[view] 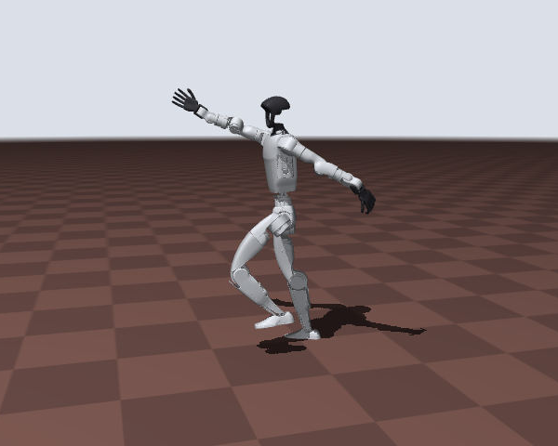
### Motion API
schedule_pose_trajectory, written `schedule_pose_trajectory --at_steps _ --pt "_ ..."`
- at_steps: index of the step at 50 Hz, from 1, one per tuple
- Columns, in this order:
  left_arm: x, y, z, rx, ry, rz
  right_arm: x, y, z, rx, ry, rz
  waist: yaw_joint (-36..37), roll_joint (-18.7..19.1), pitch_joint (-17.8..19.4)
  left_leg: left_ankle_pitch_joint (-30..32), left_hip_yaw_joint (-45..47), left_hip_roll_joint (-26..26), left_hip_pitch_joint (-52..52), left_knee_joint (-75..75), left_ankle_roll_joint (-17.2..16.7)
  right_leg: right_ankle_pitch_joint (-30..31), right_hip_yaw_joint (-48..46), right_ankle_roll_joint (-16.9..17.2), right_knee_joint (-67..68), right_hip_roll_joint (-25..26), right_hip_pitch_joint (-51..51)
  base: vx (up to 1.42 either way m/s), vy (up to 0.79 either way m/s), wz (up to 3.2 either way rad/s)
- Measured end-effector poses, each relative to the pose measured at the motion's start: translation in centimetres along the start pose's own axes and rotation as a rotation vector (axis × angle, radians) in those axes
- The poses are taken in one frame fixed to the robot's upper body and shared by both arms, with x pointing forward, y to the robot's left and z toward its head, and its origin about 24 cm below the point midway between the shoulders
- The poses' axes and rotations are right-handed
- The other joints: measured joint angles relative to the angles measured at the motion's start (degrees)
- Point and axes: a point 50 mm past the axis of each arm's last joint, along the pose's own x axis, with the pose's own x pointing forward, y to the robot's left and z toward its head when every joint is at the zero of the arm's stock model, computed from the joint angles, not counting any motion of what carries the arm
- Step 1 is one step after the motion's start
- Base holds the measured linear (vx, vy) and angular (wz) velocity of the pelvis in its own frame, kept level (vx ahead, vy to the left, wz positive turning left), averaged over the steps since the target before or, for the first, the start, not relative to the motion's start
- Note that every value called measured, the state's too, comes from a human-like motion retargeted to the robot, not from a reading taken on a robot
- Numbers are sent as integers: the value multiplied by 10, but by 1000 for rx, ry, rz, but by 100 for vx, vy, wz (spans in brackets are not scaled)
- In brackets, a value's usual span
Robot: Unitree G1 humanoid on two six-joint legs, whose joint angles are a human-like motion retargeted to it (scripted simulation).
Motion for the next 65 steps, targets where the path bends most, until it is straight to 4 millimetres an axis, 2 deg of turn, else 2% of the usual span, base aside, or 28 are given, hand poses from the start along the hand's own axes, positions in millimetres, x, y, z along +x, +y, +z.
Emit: schedule_pose_trajectory --at_steps 3,5,7,9,12,14,16,19,22,24,26,28,30,32,36,38,40,42,45,47,49,51,53,55,57,61,63,65 --pt "17 -35 22 -28 -44 -60 -6 19 -8 46 51 45 -1 -6 15 20 100 1 148 -316 -11 -1 14 19 20 -12 15 53 13 -28" --pt "25 -64 69 -61 -187 -52 -15 24 -38 137 128 47 18 5 50 104 199 -36 327 -634 -36 -4 37 36 33 -16 56 62 24 -102" --pt "21 -97 133 -136 -391 -49 -32 18 -90 199 247 0 14 42 61 230 237 -52 437 -830 -70 -12 44 29 51 14 93 58 32 -38" --pt "2 -136 203 -147 -570 -86 -68 -1 -164 163 432 -43 -19 67 56 295 218 -52 477 -887 -105 -3 30 2 92 33 105 49 34 87" --pt "-71 -204 312 38 -862 -166 -172 -61 -280 -53 784 -15 -85 97 39 301 149 -41 493 -887 -126 17 -9 -57 288 52 42 41 31 185" --pt "-157 -257 375 256 -1084 -229 -266 -117 -330 -276 1089 120 -118 105 17 295 109 -44 477 -887 -127 -2 -17 -82 520 43 -86 37 23 184" --pt "-265 -304 413 444 -1332 -255 -368 -175 -346 -445 1435 243 -154 113 13 283 70 -50 476 -887 -132 -35 -24 -97 699 29 -180 43 17 192" --pt "-441 -344 411 582 -1748 -219 -517 -247 -313 -535 1922 278 -224 130 26 267 7 -55 497 -887 -137 -88 -45 -112 876 2 -268 49 10 201" --pt "-591 -345 356 517 -2175 -226 -637 -291 -232 -519 2326 225 -291 146 40 257 -41 -54 518 -887 -132 -118 -50 -122 970 -10 -346 49 2 140" --pt "-661 -329 309 474 -2410 -215 -690 -307 -169 -463 2549 171 -322 154 47 249 -53 -51 534 -887 -125 -132 -42 -128 990 -3 -394 50 -4 56" --pt "-709 -304 267 471 -2581 -128 -724 -320 -107 -380 2723 51 -344 158 52 239 -54 -49 552 -887 -118 -145 -35 -133 980 7 -433 51 -6 1" --pt "-738 -277 235 469 -2678 -5 -738 -333 -56 -316 2829 -119 -358 161 54 228 -48 -47 567 -887 -115 -156 -32 -135 941 20 -459 51 -7 -27" --pt "-753 -254 217 435 -2720 79 -741 -345 -21 -324 2874 -253 -366 165 49 219 -41 -46 579 -887 -118 -160 -33 -128 868 36 -471 51 -7 -30" --pt "-757 -241 214 371 -2737 71 -734 -359 -11 -409 2857 -285 -369 171 39 214 -34 -46 586 -887 -124 -154 -38 -115 749 49 -460 51 -7 -25" --pt "-733 -252 249 290 -2716 -133 -710 -373 -52 -575 2685 -250 -366 178 32 208 -39 -53 618 -885 -132 -91 -82 -74 362 59 -319 55 -8 9" --pt "-704 -274 281 266 -2635 -269 -694 -369 -92 -603 2592 -234 -358 161 53 201 -56 -68 658 -869 -126 2 -106 -40 132 61 -184 65 -13 42" --pt "-657 -304 319 320 -2485 -338 -672 -356 -141 -594 2507 -175 -322 138 72 200 -57 -88 690 -843 -105 97 -102 -9 -7 61 -87 64 -20 -38" --pt "-579 -332 365 449 -2257 -329 -633 -336 -201 -563 2326 -154 -267 118 84 226 -31 -101 699 -786 -75 125 -71 8 -43 59 -37 61 -25 -136" --pt "-401 -337 416 632 -1723 -316 -535 -282 -291 -478 1973 -129 -204 76 102 225 23 -100 625 -532 -58 112 -18 15 -45 33 18 53 -25 -143" --pt "-270 -312 410 662 -1339 -324 -443 -226 -334 -378 1675 -80 -208 74 44 155 17 -40 416 -210 -41 99 -10 -3 -43 41 -26 39 -12 -38" --pt "-158 -280 368 640 -1017 -287 -348 -159 -347 -233 1376 -45 -191 70 26 93 13 -6 299 -12 -17 84 8 -9 -46 45 -28 48 -4 -75" --pt "-74 -251 305 623 -759 -283 -259 -93 -328 -71 1093 -21 -155 58 27 42 17 14 226 118 2 70 35 -10 -46 43 -16 54 -1 -116" --pt "-18 -222 237 600 -558 -316 -183 -41 -285 68 835 -3 -111 45 28 11 18 23 159 201 11 58 59 -7 -44 38 -9 54 2 -107" --pt "16 -188 171 564 -384 -346 -122 -11 -231 159 611 10 -67 33 24 -6 12 25 92 244 13 49 72 -5 -45 34 -5 53 6 -65" --pt "32 -149 112 481 -228 -334 -77 2 -176 203 433 14 -32 26 17 -14 10 31 38 247 17 41 75 -4 -46 32 0 52 10 -22" --pt "32 -87 29 205 -32 -236 -30 14 -88 223 201 17 -6 21 9 -10 14 35 -5 140 22 18 65 -4 -28 30 12 52 12 21" --pt "30 -78 13 117 -5 -215 -23 21 -65 221 154 21 -13 20 4 -1 20 28 10 24 16 8 58 -2 -14 30 17 53 12 37" --pt "31 -82 18 101 -14 -226 -24 29 -60 221 159 33 -23 17 3 8 48 18 67 -151 3 1 56 5 -1 26 25 56 13 6"
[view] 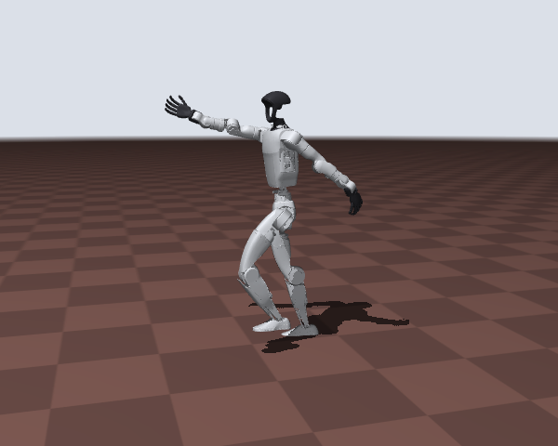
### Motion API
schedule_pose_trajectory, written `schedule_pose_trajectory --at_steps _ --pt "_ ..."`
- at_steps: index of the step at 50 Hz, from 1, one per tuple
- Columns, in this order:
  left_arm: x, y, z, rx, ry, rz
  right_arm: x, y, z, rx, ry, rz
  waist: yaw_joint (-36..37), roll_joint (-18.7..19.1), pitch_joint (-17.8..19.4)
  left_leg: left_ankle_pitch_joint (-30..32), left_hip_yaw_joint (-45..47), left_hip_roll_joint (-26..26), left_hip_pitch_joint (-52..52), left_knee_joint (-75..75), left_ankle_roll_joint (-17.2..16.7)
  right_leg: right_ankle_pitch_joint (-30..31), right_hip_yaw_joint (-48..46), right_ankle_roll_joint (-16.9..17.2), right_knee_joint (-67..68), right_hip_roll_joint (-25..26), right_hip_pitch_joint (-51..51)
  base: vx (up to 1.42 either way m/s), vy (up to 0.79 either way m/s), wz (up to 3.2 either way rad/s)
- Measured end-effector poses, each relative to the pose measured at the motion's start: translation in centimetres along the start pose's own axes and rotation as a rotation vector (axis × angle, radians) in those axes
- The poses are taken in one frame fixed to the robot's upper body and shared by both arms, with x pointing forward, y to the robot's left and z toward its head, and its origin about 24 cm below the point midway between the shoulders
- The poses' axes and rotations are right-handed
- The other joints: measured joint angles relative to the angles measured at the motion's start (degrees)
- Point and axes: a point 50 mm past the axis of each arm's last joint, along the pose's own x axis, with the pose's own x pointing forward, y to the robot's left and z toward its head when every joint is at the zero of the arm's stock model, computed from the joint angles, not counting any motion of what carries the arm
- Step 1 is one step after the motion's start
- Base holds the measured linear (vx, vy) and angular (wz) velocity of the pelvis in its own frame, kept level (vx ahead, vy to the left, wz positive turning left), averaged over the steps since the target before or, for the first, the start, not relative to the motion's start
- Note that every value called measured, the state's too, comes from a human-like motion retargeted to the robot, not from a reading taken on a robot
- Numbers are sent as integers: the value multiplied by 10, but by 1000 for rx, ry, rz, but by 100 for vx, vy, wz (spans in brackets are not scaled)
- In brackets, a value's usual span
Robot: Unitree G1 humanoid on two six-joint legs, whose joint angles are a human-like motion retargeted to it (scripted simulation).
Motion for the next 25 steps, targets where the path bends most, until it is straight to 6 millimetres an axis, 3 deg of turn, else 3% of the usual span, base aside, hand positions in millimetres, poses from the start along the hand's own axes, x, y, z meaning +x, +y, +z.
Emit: schedule_pose_trajectory --at_steps 2,5,7,9,10,12,14,15,17,20,22,25 --pt "6 -9 29 60 -61 14 -7 5 -21 6 51 16 4 0 16 39 60 -26 131 -266 -26 -5 13 14 13 -8 26 64 18 -69" --pt "7 -29 105 93 -300 103 -27 -5 -79 22 165 -7 10 43 48 215 117 -67 349 -653 -66 -21 39 16 36 19 95 69 29 -82" --pt "-1 -54 166 115 -459 108 -58 -30 -142 -28 333 -33 -21 72 40 299 105 -66 402 -736 -105 -20 31 -7 79 45 106 59 33 33" --pt "-25 -88 235 240 -617 90 -110 -73 -211 -111 545 -50 -65 89 27 309 76 -61 416 -736 -126 -5 1 -38 192 58 71 50 30 115" --pt "-44 -108 271 335 -699 82 -145 -100 -241 -163 663 -52 -87 96 18 308 59 -59 420 -736 -131 1 -19 -56 282 63 33 42 26 145" --pt "-107 -155 348 543 -908 95 -225 -166 -284 -320 934 -46 -121 97 -6 301 26 -64 402 -736 -135 -2 -51 -80 517 52 -101 38 20 154" --pt "-202 -206 409 687 -1163 146 -318 -232 -299 -472 1250 -47 -155 98 -11 291 -10 -71 398 -736 -143 -25 -72 -95 709 37 -208 41 15 174" --pt "-256 -231 427 739 -1298 176 -367 -262 -295 -533 1420 -50 -174 101 -6 284 -29 -73 404 -736 -147 -43 -81 -101 789 32 -246 45 12 185" --pt "-368 -277 439 787 -1572 208 -464 -309 -268 -603 1749 -58 -214 110 8 272 -66 -74 419 -736 -148 -78 -96 -104 905 22 -309 48 8 176" --pt "-517 -322 404 723 -1988 128 -587 -348 -193 -616 2172 -93 -266 123 21 258 -101 -71 437 -736 -141 -117 -106 -112 1010 10 -399 49 3 101" --pt "-592 -330 364 661 -2225 65 -642 -363 -133 -592 2373 -157 -292 133 24 248 -106 -69 451 -736 -131 -136 -100 -123 1032 9 -453 51 0 14" --pt "-668 -323 306 650 -2482 157 -687 -380 -41 -561 2575 -344 -331 142 25 231 -104 -67 475 -736 -119 -150 -91 -129 1007 16 -505 52 -3 -9"
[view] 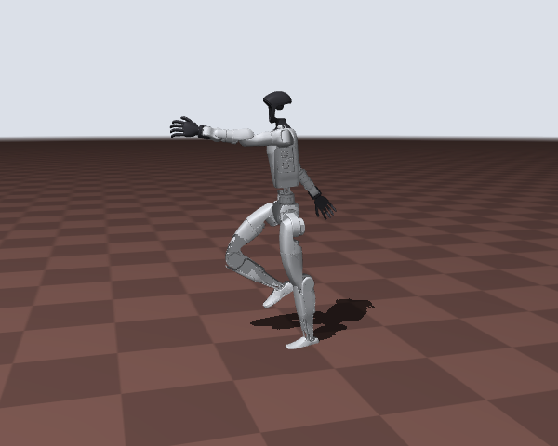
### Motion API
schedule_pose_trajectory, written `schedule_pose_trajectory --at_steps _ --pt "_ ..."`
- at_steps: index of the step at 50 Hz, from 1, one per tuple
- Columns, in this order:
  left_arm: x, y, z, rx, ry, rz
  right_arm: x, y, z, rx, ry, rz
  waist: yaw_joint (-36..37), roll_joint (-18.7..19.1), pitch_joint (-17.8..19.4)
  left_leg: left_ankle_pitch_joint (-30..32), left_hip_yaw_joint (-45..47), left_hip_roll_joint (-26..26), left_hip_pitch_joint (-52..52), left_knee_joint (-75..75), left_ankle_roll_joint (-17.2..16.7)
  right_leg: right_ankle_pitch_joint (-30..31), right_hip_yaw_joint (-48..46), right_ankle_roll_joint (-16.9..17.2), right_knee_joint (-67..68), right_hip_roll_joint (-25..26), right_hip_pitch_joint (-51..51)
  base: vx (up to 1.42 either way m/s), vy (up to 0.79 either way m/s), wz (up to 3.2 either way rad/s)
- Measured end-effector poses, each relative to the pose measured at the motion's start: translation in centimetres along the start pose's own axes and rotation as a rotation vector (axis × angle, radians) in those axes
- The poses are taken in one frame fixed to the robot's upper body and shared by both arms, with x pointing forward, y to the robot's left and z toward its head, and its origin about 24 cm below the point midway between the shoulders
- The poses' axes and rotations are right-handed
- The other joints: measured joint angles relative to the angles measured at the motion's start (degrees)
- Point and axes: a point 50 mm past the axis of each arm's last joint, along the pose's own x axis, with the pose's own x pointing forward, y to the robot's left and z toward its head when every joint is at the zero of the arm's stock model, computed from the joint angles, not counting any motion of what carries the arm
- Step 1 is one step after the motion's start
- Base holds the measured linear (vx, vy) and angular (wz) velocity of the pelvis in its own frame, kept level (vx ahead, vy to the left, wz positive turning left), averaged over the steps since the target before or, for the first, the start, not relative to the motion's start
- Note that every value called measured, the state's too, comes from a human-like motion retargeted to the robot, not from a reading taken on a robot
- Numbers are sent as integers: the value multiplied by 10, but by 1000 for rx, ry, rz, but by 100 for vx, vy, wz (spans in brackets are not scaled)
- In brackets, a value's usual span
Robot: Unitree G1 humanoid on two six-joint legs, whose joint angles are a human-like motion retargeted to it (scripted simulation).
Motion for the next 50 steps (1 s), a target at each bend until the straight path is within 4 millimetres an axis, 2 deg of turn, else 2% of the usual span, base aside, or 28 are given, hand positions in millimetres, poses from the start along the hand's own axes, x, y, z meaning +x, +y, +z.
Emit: schedule_pose_trajectory --at_steps 2,4,5,7,9,11,13,15,17,19,20,21,23,24,26,28,30,32,35,37,39,40,42,43,45,46,48,50 --pt "2 20 38 112 -82 31 -8 -21 -49 105 102 -37 -20 2 -3 -9 1 1 14 0 -1 4 7 12 -64 12 -12 53 -5 -4" --pt "1 29 62 158 -136 47 -17 -35 -81 210 154 -88 -29 3 -10 -15 3 0 26 0 -6 11 13 31 -164 23 -5 54 -6 -6" --pt "1 30 71 156 -159 50 -21 -40 -92 256 165 -114 -30 4 -15 -18 4 -1 32 0 -8 14 15 40 -225 26 5 54 -7 -12" --pt "2 22 71 90 -186 38 -21 -42 -90 302 139 -140 -21 3 -23 -21 5 -5 44 0 -14 21 -3 54 -393 19 55 55 -8 -11" --pt "3 3 55 -2 -186 13 -15 -37 -69 307 85 -145 -10 -1 -20 -24 -1 -10 67 3 -17 60 -41 70 -620 11 155 59 -11 12" --pt "3 -25 22 -85 -133 -16 -8 -26 -31 272 29 -140 6 -17 -3 -30 -12 -23 104 17 -10 158 -79 100 -869 11 294 65 -17 18" --pt "-7 -62 -29 -92 -17 -98 -3 -8 22 202 -50 -109 45 -41 13 -27 -10 -41 137 41 13 254 -85 131 -1024 16 397 64 -24 -60" --pt "-35 -102 -101 -37 151 -247 -10 12 93 172 -222 -73 104 -60 22 -1 16 -53 150 94 44 276 -57 147 -1059 17 449 59 -28 -152" --pt "-94 -132 -191 -3 419 -435 -38 35 177 155 -447 -37 153 -89 31 -13 61 -53 104 260 49 263 -20 152 -1059 3 486 51 -28 -154" --pt "-182 -143 -271 -92 730 -572 -91 55 262 100 -694 -41 167 -104 -3 -90 83 -3 -68 581 58 250 -5 141 -1059 -4 470 38 -18 -56" --pt "-232 -144 -301 -146 878 -592 -127 64 301 87 -840 -61 169 -103 -32 -129 82 31 -168 741 75 244 -2 133 -1059 2 449 40 -8 -39" --pt "-284 -140 -325 -167 1030 -577 -170 76 337 88 -992 -73 183 -104 -37 -159 83 51 -222 845 91 235 9 131 -1059 4 449 45 -4 -71" --pt "-392 -130 -349 -207 1318 -548 -268 101 388 125 -1303 -61 221 -112 -36 -202 88 77 -303 1008 113 218 39 126 -1059 3 460 52 0 -132" --pt "-444 -125 -351 -237 1443 -535 -321 115 403 158 -1461 -28 243 -117 -32 -214 90 85 -336 1064 118 212 56 124 -1059 1 466 52 1 -151" --pt "-539 -115 -336 -321 1662 -510 -428 142 411 227 -1762 83 284 -126 -26 -229 90 96 -400 1142 122 203 86 120 -1059 -3 474 50 3 -128" --pt "-622 -104 -304 -414 1859 -500 -522 161 394 278 -2018 212 313 -132 -24 -241 86 105 -462 1180 127 196 103 117 -1059 -4 478 49 6 -76" --pt "-691 -90 -260 -484 2056 -495 -596 169 364 319 -2212 310 333 -136 -28 -245 82 111 -513 1181 133 188 109 117 -1059 -5 484 50 11 -29" --pt "-742 -72 -213 -526 2246 -450 -647 168 335 380 -2336 367 344 -140 -34 -242 83 110 -543 1139 138 180 108 119 -1059 -8 492 51 14 0" --pt "-785 -53 -156 -565 2449 -305 -688 164 302 463 -2442 432 350 -146 -46 -234 97 104 -547 1009 141 167 106 126 -1050 -12 500 51 15 9" --pt "-793 -52 -142 -594 2491 -219 -695 168 295 462 -2466 466 348 -151 -51 -225 116 90 -511 853 130 159 106 133 -1037 -16 502 51 16 1" --pt "-789 -58 -150 -596 2471 -176 -688 175 299 437 -2460 506 351 -157 -41 -203 148 60 -423 617 106 154 111 146 -1028 -26 519 56 19 -36" --pt "-783 -61 -161 -577 2442 -164 -682 178 304 427 -2452 532 357 -160 -28 -182 168 39 -360 470 91 152 116 155 -1024 -33 534 62 23 -87" --pt "-756 -70 -200 -484 2290 -76 -658 182 317 471 -2437 603 376 -140 11 -54 200 1 -201 163 78 138 133 167 -1020 -26 588 65 29 -100" --pt "-740 -75 -219 -458 2210 -23 -641 183 326 491 -2413 617 375 -123 16 16 204 2 -154 72 67 129 139 164 -1016 -9 606 60 33 -54" --pt "-702 -88 -254 -446 2075 48 -588 182 353 489 -2317 558 358 -103 19 104 199 8 -111 0 34 112 140 147 -993 12 623 52 32 13" --pt "-678 -95 -272 -437 2011 27 -550 180 370 470 -2235 496 340 -101 18 108 189 8 -104 0 18 115 132 135 -969 16 621 46 30 75" --pt "-620 -108 -307 -389 1863 -70 -456 167 395 416 -2030 340 301 -90 20 105 162 9 -85 0 -6 126 107 105 -882 32 603 40 29 124" --pt "-545 -119 -336 -307 1678 -242 -344 142 400 279 -1741 121 266 -70 5 102 137 23 -84 0 -21 117 82 72 -682 55 511 30 26 125"
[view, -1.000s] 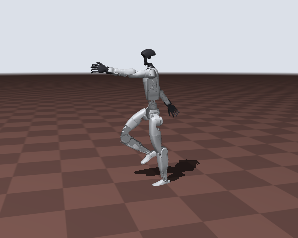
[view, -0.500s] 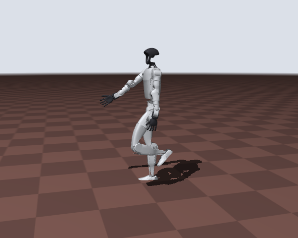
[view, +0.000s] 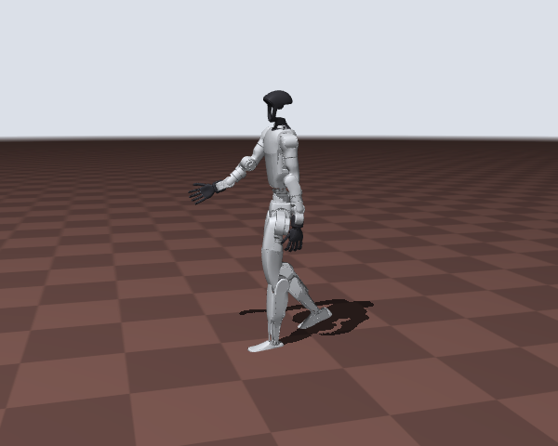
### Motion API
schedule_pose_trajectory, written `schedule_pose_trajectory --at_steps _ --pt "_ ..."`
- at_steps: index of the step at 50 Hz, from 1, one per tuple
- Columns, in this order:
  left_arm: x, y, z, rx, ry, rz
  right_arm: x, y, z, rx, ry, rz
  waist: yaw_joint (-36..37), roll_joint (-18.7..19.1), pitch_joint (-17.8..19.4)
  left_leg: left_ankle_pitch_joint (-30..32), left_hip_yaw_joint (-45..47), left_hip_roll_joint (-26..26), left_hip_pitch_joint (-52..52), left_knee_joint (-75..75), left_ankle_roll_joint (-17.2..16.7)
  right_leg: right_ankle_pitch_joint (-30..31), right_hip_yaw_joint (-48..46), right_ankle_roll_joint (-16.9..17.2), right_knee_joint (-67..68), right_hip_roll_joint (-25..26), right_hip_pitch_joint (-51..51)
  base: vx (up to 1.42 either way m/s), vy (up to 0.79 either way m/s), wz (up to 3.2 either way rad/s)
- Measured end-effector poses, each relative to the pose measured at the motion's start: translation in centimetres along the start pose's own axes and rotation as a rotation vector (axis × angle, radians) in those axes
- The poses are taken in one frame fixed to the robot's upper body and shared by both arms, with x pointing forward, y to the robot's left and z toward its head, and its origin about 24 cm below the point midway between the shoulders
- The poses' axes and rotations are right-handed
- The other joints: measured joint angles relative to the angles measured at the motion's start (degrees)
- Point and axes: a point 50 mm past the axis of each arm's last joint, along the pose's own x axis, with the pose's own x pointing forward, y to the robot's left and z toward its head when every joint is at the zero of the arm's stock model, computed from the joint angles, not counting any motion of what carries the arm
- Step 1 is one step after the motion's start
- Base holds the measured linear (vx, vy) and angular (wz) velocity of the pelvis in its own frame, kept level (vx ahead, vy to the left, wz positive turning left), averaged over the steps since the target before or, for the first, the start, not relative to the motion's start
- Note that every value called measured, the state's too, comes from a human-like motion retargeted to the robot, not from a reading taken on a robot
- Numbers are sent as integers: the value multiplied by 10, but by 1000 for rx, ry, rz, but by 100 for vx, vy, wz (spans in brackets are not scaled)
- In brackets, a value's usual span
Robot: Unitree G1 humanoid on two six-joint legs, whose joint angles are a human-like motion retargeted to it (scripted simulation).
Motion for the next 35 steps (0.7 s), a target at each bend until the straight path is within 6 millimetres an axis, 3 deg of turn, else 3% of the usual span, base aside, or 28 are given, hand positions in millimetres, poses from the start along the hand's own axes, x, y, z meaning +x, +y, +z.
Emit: schedule_pose_trajectory --at_steps 2,3,5,7,9,10,12,14,16,18,21,23,25,27,30,32,35 --pt "6 -1 96 203 -176 -21 -35 -57 -85 -263 352 -25 -26 4 -25 0 -20 0 -27 0 -7 -32 -14 -15 237 0 -143 24 20 96" --pt "0 0 147 319 -259 -8 -59 -83 -117 -369 527 -17 -39 4 -32 -1 -32 -4 -36 0 -9 -52 -19 -20 337 -5 -200 26 16 95" --pt "-31 5 245 608 -407 86 -106 -125 -159 -499 806 19 -69 7 -39 -5 -57 -11 -43 0 -10 -90 -29 -24 505 -18 -291 27 12 97" --pt "-85 13 333 888 -570 296 -130 -151 -173 -577 910 68 -95 13 -46 -7 -77 -14 -44 0 -7 -109 -34 -24 623 -32 -361 26 8 78" --pt "-155 17 401 1039 -794 537 -132 -168 -168 -697 862 122 -116 24 -54 -10 -88 -12 -42 0 -2 -118 -32 -26 694 -38 -415 25 4 39" --pt "-193 17 427 1081 -918 649 -128 -172 -161 -773 803 154 -124 29 -59 -12 -90 -9 -40 0 0 -121 -27 -28 717 -38 -438 24 2 11" --pt "-265 21 456 1135 -1138 829 -109 -179 -134 -939 631 206 -139 40 -69 -17 -87 -4 -36 0 8 -126 -13 -32 723 -33 -467 24 0 -6" --pt "-323 24 466 1219 -1279 964 -89 -181 -95 -1074 449 243 -149 51 -77 -24 -83 1 -29 0 15 -127 2 -35 694 -33 -476 23 -1 -17" --pt "-368 25 464 1331 -1353 1068 -70 -179 -48 -1186 263 269 -154 58 -85 -31 -79 3 -23 0 18 -126 15 -35 632 -40 -470 22 -1 -19" --pt "-399 24 456 1452 -1384 1146 -58 -174 3 -1291 76 274 -153 63 -93 -38 -78 3 -17 0 16 -126 25 -26 535 -48 -447 21 -2 -11" --pt "-428 22 440 1591 -1430 1200 -50 -162 84 -1426 -201 231 -151 63 -97 -48 -79 -6 -5 0 4 -117 22 -2 299 -66 -364 21 -4 11" --pt "-440 21 427 1623 -1498 1177 -54 -151 135 -1481 -380 176 -153 57 -84 -56 -85 -16 15 0 -6 -81 -5 20 61 -84 -258 23 -9 42" --pt "-449 21 414 1585 -1593 1139 -63 -141 183 -1527 -544 89 -150 35 -60 -65 -91 -40 43 0 -14 12 -35 55 -208 -104 -126 22 -18 34" --pt "-452 25 404 1563 -1620 1134 -75 -132 219 -1602 -660 12 -128 7 -52 -72 -83 -59 46 0 -13 93 -36 92 -331 -120 -78 13 -23 -23" --pt "-445 28 388 1605 -1625 1087 -95 -116 251 -1672 -811 -10 -88 -9 -54 -70 -67 -48 40 0 -13 129 -31 128 -374 -113 -68 7 -29 -46" --pt "-438 31 378 1639 -1620 1074 -107 -106 266 -1694 -894 -11 -68 -9 -53 -64 -60 -19 37 0 -20 131 -31 128 -373 -81 -73 5 -39 -26" --pt "-430 36 367 1676 -1584 1088 -122 -97 282 -1714 -979 -21 -59 -19 -46 -64 -66 -12 36 0 -13 124 -43 128 -374 -74 -68 7 -21 24"
